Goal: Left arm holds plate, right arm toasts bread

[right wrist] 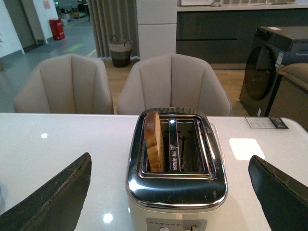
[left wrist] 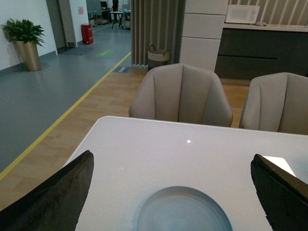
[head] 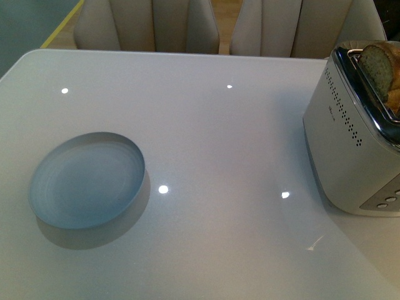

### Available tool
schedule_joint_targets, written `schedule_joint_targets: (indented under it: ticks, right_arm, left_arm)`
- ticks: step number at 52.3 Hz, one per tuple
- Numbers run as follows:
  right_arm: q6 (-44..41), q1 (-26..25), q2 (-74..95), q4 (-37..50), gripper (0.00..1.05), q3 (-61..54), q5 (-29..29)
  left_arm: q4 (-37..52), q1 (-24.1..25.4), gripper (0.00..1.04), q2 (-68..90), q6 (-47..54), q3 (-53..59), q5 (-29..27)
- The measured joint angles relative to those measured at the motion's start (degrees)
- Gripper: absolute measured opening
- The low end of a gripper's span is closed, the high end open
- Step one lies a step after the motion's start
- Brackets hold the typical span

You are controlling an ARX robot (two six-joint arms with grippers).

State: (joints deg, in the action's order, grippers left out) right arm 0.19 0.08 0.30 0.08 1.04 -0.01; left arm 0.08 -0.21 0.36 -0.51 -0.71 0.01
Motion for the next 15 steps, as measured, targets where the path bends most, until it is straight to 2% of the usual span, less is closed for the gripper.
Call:
schedule_joint_targets:
  ticks: [15]
  right_arm:
    - [0.00,0.00,0.00,0.00,0.96,0.00,0.00]
  left_arm:
    - [0.00,0.00,0.97,0.00,-0.02,0.00,-0.02]
